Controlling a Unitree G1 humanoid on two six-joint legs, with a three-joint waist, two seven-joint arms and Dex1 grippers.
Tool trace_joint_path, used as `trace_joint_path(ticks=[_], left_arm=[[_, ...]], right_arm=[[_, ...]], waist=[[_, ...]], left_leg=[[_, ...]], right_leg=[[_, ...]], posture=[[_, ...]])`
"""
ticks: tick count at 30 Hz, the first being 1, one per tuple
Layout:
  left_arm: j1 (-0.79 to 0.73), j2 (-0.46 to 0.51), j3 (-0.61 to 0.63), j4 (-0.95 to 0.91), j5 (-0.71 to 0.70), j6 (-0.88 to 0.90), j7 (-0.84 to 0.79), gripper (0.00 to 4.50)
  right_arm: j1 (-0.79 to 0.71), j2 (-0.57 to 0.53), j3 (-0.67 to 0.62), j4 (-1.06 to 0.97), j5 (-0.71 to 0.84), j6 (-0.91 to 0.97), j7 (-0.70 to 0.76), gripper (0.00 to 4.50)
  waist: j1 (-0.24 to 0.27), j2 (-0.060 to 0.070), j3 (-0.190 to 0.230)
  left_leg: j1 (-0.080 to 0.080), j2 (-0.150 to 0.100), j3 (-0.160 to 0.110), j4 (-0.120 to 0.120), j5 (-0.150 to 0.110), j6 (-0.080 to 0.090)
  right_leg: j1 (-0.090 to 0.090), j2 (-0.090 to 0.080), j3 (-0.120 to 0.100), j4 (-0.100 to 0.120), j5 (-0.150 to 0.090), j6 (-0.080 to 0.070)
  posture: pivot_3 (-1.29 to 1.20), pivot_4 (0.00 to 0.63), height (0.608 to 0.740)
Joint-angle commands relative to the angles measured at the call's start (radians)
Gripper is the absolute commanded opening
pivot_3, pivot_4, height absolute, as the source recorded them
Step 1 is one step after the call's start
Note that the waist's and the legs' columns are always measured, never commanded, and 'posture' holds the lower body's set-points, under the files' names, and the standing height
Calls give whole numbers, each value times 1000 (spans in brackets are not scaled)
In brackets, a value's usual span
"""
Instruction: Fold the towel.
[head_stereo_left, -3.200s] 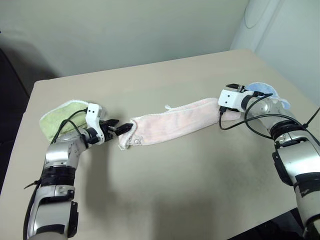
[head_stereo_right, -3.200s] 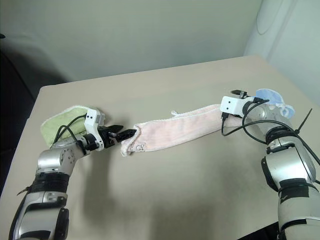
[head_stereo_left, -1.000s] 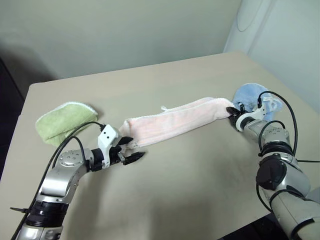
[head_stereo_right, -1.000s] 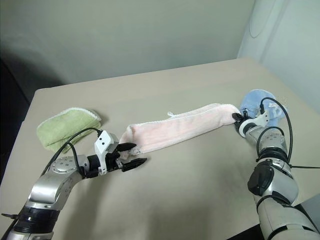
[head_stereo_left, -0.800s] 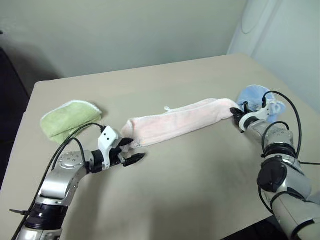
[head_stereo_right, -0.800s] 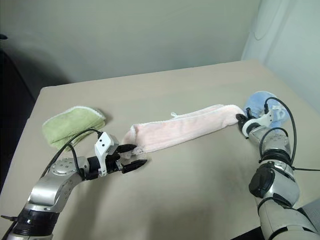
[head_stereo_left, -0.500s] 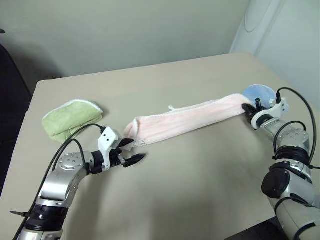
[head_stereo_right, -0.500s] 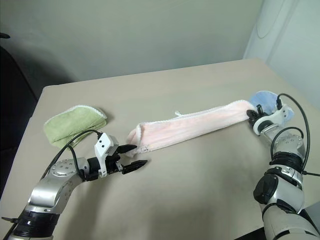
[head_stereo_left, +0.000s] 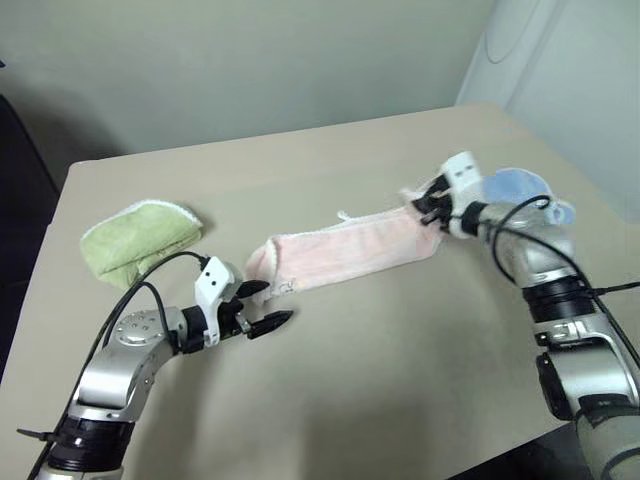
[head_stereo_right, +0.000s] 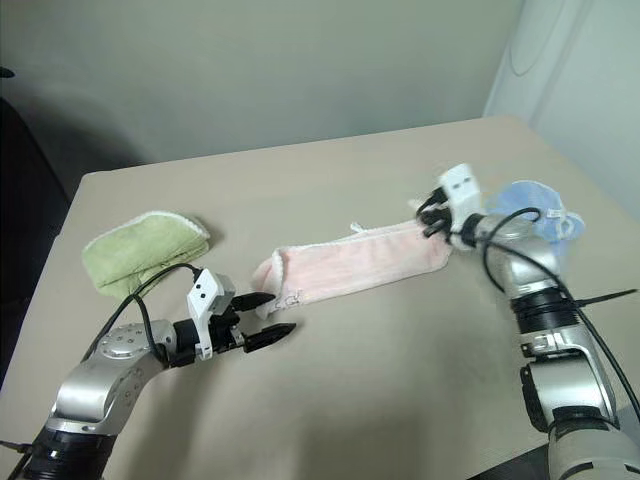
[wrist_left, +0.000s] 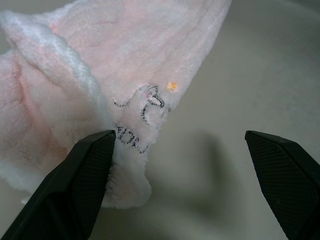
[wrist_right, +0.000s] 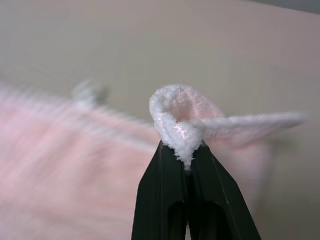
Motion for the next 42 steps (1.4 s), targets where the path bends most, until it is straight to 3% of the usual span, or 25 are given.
trace_joint_path(ticks=[1,4,10,13,21,26,30,33,41,42], left_arm=[[12,-11,19,-53,-25,14,15,4500],[21,-21,20,-71,-30,24,29,4500],[33,-27,25,-96,-42,36,50,4500],[43,-37,42,-105,-58,46,70,4500],[32,-42,53,-104,-78,57,94,4500],[14,-52,67,-100,-106,74,106,4500],[1,-70,99,-100,-148,104,131,4500],[-14,-108,170,-108,-256,180,180,4500],[11,-132,339,-140,-506,354,312,4500],[16,-136,368,-147,-553,381,348,4500]], right_arm=[[-29,38,81,-82,-63,-56,76,20],[-41,98,140,-29,-140,-82,61,20],[-20,134,138,-1,-176,-95,95,20],[12,116,103,-51,-134,-52,148,680],[76,83,-44,-242,16,70,217,3416],[91,92,-156,-290,111,132,194,3416],[54,119,-227,-209,114,157,102,3416],[39,134,-212,-27,31,57,37,2833],[33,231,-135,403,-102,-221,27,84],[35,238,-132,434,-114,-249,19,35]], waist=[[-1,0,0],[-1,0,0],[4,0,0],[4,0,0],[4,-1,0],[5,-1,0],[5,-1,0],[5,-1,-1],[3,0,0],[2,-1,-1]], left_leg=[[0,0,0,0,0,0],[0,0,0,0,0,0],[-1,0,-1,2,0,-1],[-1,0,-1,2,1,-2],[-1,-1,-1,2,5,-9],[0,-1,-1,2,6,-11],[0,-1,-1,3,7,-12],[1,-1,-2,2,6,-12],[2,1,-2,-1,6,-12],[3,1,-2,-1,6,-12]], right_leg=[[0,0,0,0,0,0],[0,0,0,0,0,0],[0,-1,-1,0,0,0],[0,0,-1,0,0,-1],[1,1,-1,0,-1,-1],[1,2,0,0,-1,-2],[1,2,0,1,-1,-2],[2,2,0,1,-1,-2],[1,2,0,1,-1,-1],[2,3,0,1,-1,-1]], posture=[[0,150,738],[0,150,738],[0,150,738],[0,150,738],[0,150,738],[0,150,738],[0,150,738],[0,150,738],[0,150,738],[0,150,738]])
